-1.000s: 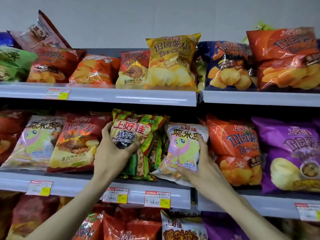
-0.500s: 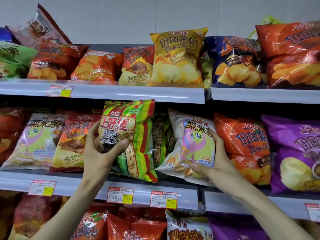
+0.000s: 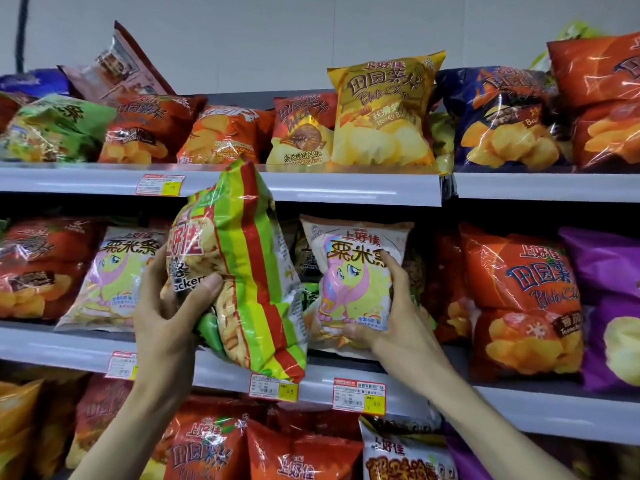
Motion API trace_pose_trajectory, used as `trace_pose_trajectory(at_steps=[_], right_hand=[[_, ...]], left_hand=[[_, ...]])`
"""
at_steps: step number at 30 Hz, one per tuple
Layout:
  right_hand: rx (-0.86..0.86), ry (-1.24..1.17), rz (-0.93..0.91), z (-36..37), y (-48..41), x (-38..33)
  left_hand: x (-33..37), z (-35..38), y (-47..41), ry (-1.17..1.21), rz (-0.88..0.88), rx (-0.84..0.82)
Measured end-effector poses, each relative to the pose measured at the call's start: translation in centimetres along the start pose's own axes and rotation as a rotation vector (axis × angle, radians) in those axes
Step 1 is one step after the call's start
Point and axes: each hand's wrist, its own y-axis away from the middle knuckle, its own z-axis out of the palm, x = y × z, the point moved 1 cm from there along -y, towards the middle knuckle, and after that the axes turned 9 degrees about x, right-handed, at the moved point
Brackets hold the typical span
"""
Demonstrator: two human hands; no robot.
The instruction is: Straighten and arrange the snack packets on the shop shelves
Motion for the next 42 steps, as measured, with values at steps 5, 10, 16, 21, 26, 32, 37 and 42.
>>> trace_pose_trajectory(at_steps=[5, 10, 16, 21, 26, 32, 37, 42], right_hand=[[-0.026, -0.051, 0.002, 3.8, -0.2, -1.4], [-0.058, -0.083, 0.006, 6.0, -0.3, -2.1], [-0.175, -0.045, 0.000, 3.9, 0.5, -1.8], [0.077, -0.283, 0.103, -2.8, 2.8, -0.5], [0.218, -0.344, 0.172, -8.6, 5.7, -1.2], [0.006, 0.224, 0.099, -9.2, 6.6, -2.8], [0.033, 0.368, 0.006, -8.4, 3.9, -1.6], [0.042, 0.295, 0.027, -8.8, 1.4, 0.2]], left_hand=[[1.5, -2.4, 0.2, -0.061, -0.004, 0.072], [3.0, -2.9, 1.1, -0.098, -0.010, 0.081], [4.0, 0.9, 2.7, -0.242, -0.063, -0.170], [2.3, 6.3, 3.9, -0.341, -0.130, -0.412], [0.5, 11.8, 5.0, -0.477, -0.055, -0.443], [-1.6, 16.4, 5.8, -0.727, 0.170, -0.426], [-3.1, 17.5, 5.4, -0.664, 0.120, -0.395], [-4.0, 17.0, 5.0, -0.491, 0.094, -0.471]])
